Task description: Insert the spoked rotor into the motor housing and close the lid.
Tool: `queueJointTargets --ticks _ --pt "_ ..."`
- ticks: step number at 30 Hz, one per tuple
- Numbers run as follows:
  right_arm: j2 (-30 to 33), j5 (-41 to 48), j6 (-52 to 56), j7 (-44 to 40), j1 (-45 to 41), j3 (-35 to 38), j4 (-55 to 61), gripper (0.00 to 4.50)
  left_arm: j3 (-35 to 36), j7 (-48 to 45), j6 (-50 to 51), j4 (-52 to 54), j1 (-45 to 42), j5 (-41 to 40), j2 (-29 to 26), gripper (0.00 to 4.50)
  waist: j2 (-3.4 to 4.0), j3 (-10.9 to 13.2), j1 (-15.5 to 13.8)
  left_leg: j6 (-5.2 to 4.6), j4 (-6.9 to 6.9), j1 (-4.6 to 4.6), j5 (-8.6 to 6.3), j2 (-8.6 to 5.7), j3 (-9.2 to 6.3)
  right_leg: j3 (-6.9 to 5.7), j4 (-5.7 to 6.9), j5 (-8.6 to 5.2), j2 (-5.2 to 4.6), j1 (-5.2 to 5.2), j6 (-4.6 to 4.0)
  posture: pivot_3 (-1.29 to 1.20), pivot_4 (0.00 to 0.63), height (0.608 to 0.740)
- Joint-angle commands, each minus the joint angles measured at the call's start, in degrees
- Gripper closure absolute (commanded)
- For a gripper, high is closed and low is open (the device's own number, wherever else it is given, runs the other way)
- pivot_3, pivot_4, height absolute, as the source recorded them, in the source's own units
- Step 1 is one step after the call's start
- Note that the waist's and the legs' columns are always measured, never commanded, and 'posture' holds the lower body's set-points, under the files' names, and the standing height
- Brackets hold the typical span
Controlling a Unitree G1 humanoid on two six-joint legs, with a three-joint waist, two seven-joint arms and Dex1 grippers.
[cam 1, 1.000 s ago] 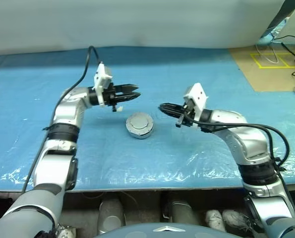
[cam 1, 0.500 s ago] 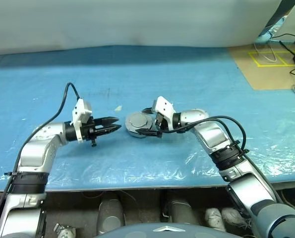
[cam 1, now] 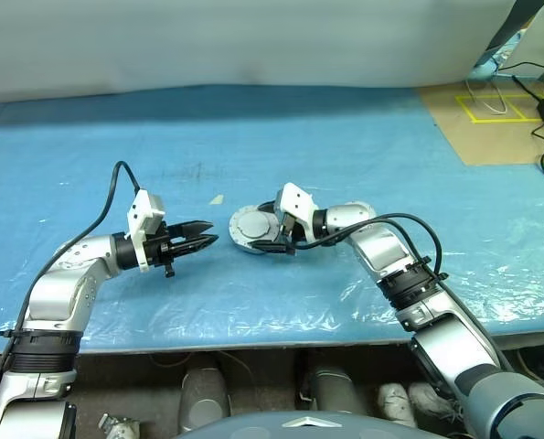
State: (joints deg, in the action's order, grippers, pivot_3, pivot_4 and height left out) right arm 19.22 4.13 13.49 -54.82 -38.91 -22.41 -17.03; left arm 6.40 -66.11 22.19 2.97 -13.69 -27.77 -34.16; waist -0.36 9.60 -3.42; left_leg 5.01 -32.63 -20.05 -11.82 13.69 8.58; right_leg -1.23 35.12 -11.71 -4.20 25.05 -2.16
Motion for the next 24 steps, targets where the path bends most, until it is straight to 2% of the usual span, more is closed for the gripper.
queueJointTargets --ticks 1,3,4,8,12,24 --pt "0.4 -1.7 -0.1 0.2 0.5 0.3 -0.7 0.91 -0.1 0.2 -1.4 0.5 -0.9 -0.5 -0.2 3.04 0.0 0.0 0.0 0.0 -0.02 0.0 0.0 0.0 0.0 0.0 0.02 0.0 0.0 0.0 0.0 0.0 0.15 0.74" --pt "0.5 -2.0 0.2 0.3 0.4 0.2 -0.9 1.49 -0.3 0.5 -1.5 0.4 -1.0 -0.5 0.0 3.04 0.0 0.0 0.0 0.0 -0.07 0.02 0.0 0.0 0.0 0.03 0.1 0.0 -0.01 0.0 -0.01 0.0 0.15 0.74" --pt "0.6 -1.8 0.4 -0.1 0.6 0.2 -0.5 1.51 -0.6 0.6 -1.5 0.2 -1.2 -0.4 0.1 3.04 0.0 0.0 0.0 0.0 -0.09 0.03 0.0 0.0 0.0 0.03 0.14 0.0 -0.01 -0.02 -0.01 0.0 0.15 0.74" --pt "1.9 -1.8 0.9 -1.4 0.9 0.4 0.1 1.51 -1.3 0.8 -1.7 -0.5 -2.7 -0.2 0.6 3.04 0.0 0.0 -0.2 -0.01 -0.18 0.06 0.0 -0.01 0.0 0.07 0.26 -0.01 -0.02 -0.02 -0.01 0.0 0.15 0.74" --pt "2.2 2.4 4.2 -4.2 0.3 3.2 2.7 1.51 -1.6 0.7 -1.6 -1.2 -3.8 -0.4 0.6 3.04 0.0 0.0 -0.3 -0.01 -0.21 0.05 0.0 -0.01 0.0 0.09 0.29 -0.01 -0.02 -0.02 -0.01 0.0 0.15 0.74" --pt "-1.6 0.9 4.8 -0.7 -1.3 3.8 0.2 1.51 -2.6 1.4 -1.3 -0.1 -3.8 -0.7 0.9 3.04 0.0 0.0 -0.1 -0.01 -0.22 0.02 0.0 0.01 0.0 0.08 0.34 -0.03 -0.01 0.06 -0.06 0.0 0.15 0.74"
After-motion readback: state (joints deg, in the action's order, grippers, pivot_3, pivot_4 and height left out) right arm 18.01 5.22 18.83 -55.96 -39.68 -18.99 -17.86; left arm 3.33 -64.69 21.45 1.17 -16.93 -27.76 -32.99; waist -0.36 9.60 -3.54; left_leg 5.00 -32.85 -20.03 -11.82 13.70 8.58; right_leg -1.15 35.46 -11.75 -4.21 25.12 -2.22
